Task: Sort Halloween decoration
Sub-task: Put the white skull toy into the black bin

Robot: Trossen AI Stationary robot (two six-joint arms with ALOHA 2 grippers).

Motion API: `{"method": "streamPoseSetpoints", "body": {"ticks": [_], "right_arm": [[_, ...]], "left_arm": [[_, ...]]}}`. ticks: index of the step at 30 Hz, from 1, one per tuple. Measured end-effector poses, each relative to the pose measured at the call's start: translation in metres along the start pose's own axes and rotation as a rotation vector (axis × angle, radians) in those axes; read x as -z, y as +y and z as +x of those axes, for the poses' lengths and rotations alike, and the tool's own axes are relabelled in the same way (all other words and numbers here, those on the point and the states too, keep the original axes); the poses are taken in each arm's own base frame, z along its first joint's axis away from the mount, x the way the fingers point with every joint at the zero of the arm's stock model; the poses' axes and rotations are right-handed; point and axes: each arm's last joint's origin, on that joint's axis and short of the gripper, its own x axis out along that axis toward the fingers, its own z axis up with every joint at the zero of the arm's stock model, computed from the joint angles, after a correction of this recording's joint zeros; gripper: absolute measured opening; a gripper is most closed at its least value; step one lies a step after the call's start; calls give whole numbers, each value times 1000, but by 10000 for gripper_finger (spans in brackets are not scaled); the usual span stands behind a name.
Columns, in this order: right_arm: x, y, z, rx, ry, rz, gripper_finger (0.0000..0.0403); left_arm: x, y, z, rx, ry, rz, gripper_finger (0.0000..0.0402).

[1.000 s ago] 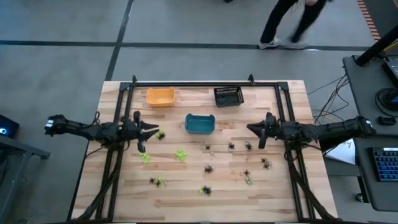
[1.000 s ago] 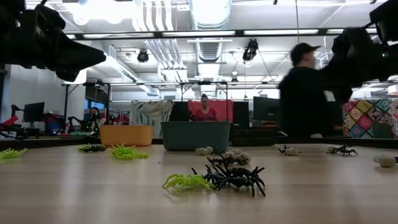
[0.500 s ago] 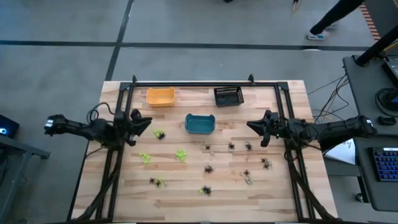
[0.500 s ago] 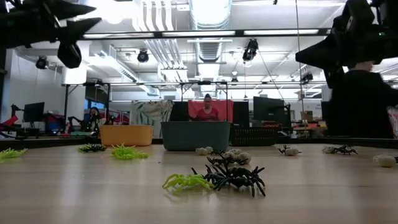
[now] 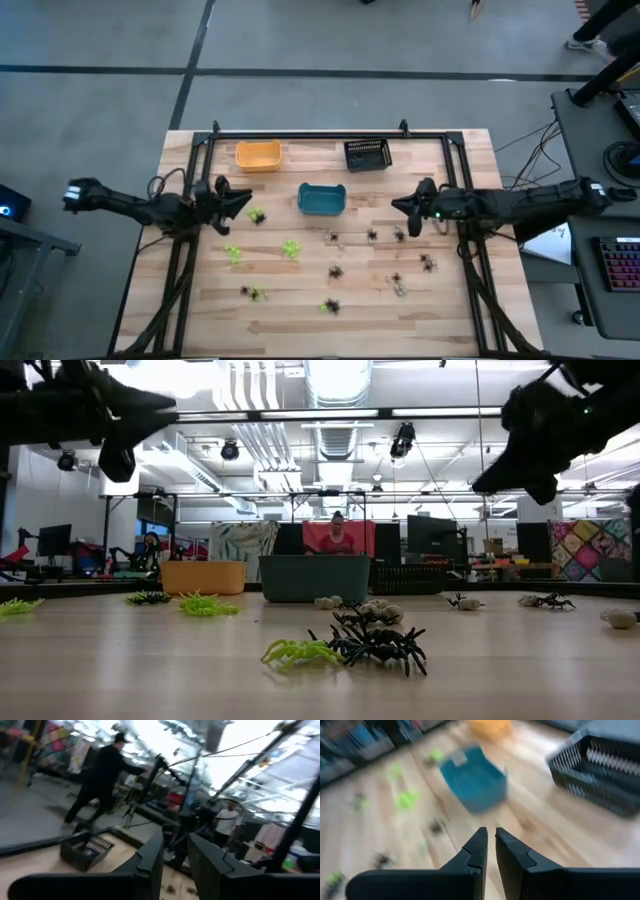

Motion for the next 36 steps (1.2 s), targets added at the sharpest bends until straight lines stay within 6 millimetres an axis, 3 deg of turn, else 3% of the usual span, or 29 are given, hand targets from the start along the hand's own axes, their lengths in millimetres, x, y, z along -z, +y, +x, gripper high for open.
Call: {"method": "streamPoseSetpoints", "body": {"ticks": [8,13,18,28,36], "right_arm": [[-16,11,6,56,92,30,28],[-31,21,10,49,82,11,28],[-41,30,16,41,99,-96,28],[-68,46,18,-1,65,-90,28],[-72,50,14,-95,80,-197,28]], "left_arm": [[20,3,8,-86,112,-161,72],[29,4,11,-103,163,-34,72],[39,2,13,4,265,95,72],[35,-4,15,26,187,1,72],[30,-11,15,131,154,18,72]]}}
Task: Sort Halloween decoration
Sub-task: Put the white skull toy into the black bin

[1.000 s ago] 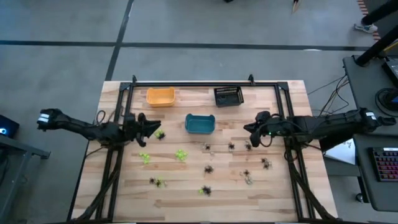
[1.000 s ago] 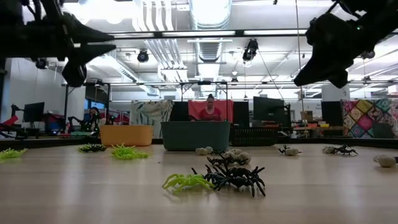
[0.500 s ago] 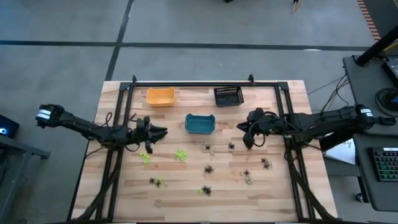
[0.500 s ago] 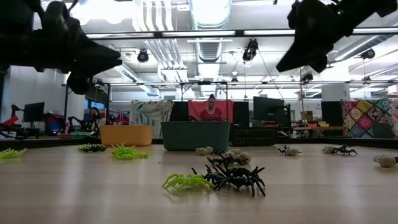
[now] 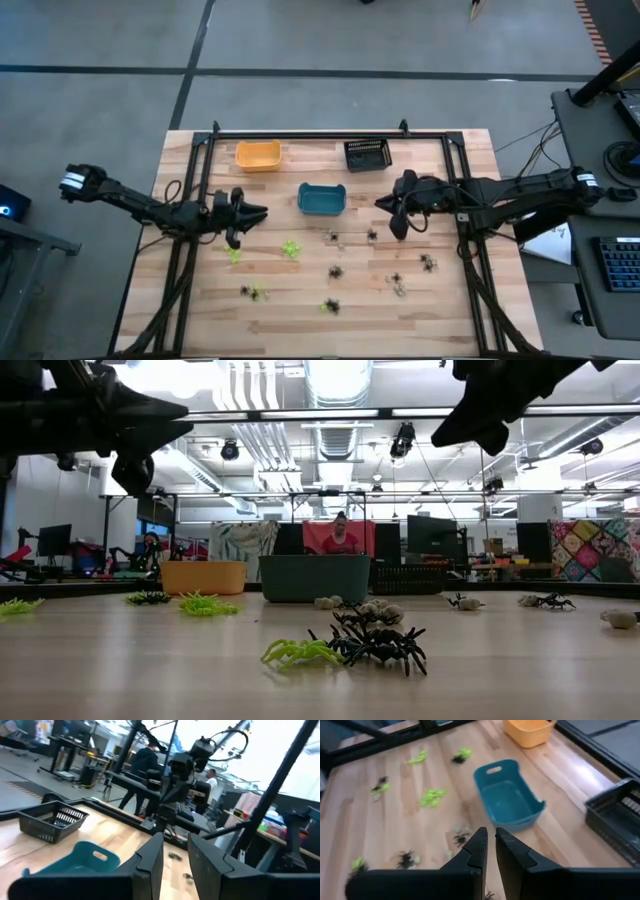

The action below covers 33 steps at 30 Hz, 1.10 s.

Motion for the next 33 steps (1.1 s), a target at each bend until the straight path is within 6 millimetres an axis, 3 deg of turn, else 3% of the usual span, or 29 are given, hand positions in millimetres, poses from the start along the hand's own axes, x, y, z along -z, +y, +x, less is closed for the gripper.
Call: {"method": "streamPoseSetpoints", "body": {"ticks": [9,16,21,33], "right_arm": [[1,2,2,-50,18,-138,28],[-5,14,4,-157,-60,-179,28],[-2,22,19,-173,-57,-235,28],[23,25,66,-130,131,-270,28]], "left_arm": [[-5,-16,6,92,-95,16,72],[-12,-40,38,117,-82,106,72],[-10,-46,51,107,-67,191,72],[1,-38,48,0,75,364,72]]}}
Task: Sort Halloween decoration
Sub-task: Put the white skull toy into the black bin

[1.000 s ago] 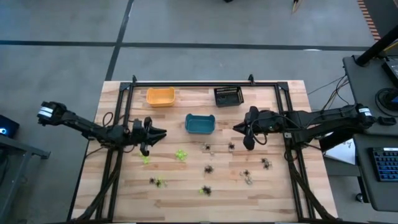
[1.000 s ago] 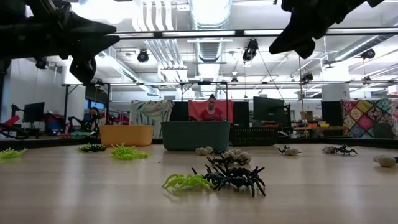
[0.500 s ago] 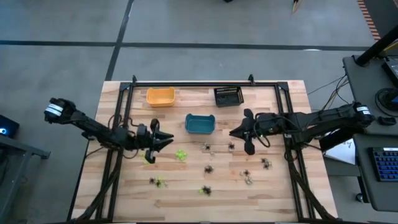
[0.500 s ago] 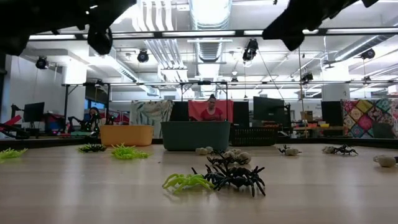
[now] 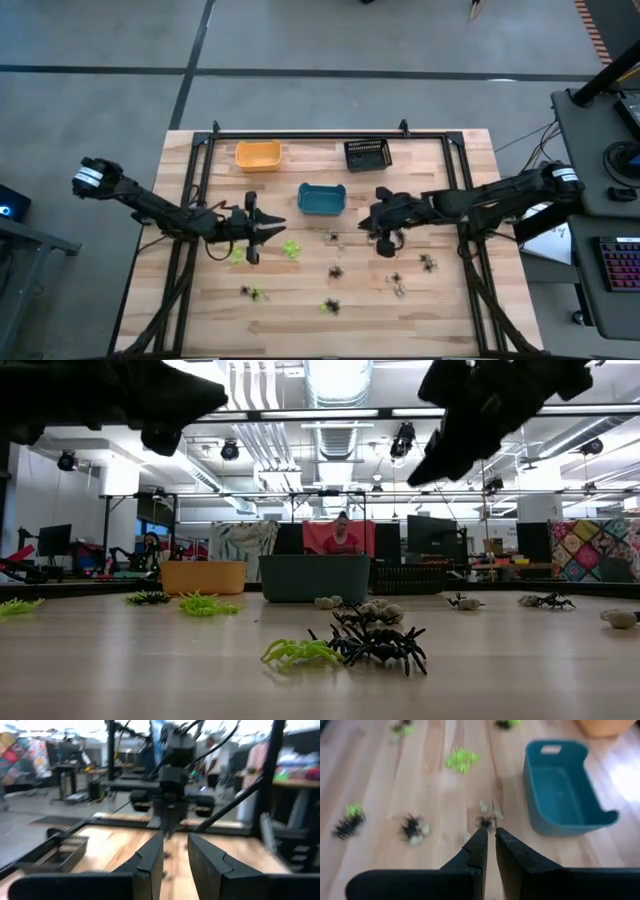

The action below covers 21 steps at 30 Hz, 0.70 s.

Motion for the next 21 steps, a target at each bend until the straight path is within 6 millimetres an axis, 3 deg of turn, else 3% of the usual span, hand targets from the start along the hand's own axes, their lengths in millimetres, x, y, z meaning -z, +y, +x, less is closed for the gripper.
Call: {"method": "streamPoseSetpoints", "body": {"ticks": [11,21], "right_arm": [[20,1,34,14,144,-15,28],[19,4,51,12,86,-68,40]], "left_arm": [[4,2,-3,-11,64,-32,72],[-4,3,-5,-10,28,-60,72]]}}
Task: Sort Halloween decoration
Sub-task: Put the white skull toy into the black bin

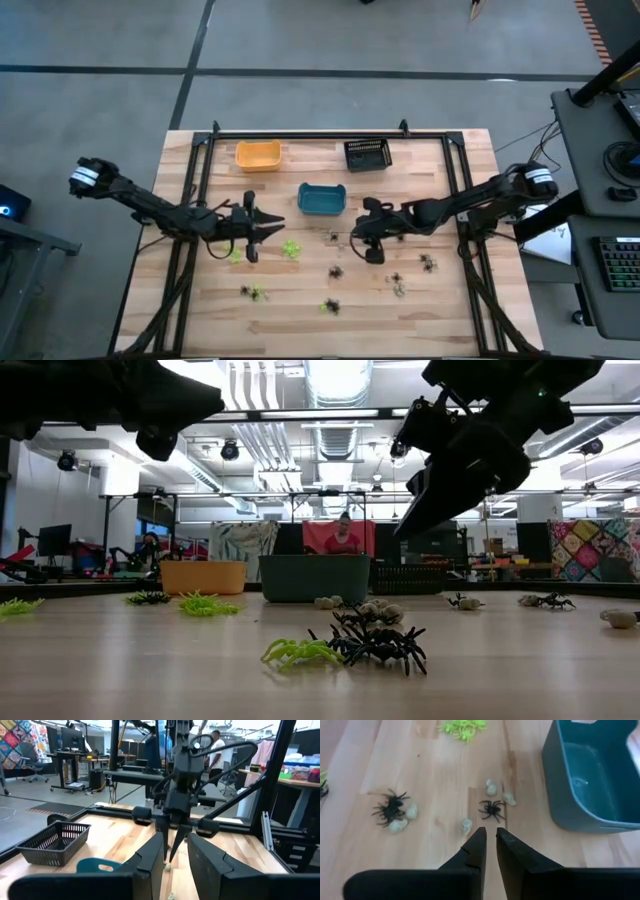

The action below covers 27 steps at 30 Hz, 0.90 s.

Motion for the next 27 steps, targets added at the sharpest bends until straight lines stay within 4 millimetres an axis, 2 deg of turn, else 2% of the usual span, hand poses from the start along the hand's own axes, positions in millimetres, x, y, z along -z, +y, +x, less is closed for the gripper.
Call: {"method": "streamPoseSetpoints", "body": {"ticks": [12,16,27], "right_arm": [[-4,6,7,-9,-68,38,135],[-3,9,19,-18,-88,48,139],[6,15,53,-16,18,-3,139]], "left_arm": [[-15,3,-8,4,-67,13,72],[-17,3,-9,4,-78,16,72],[-16,3,-9,3,-72,20,72]]}}
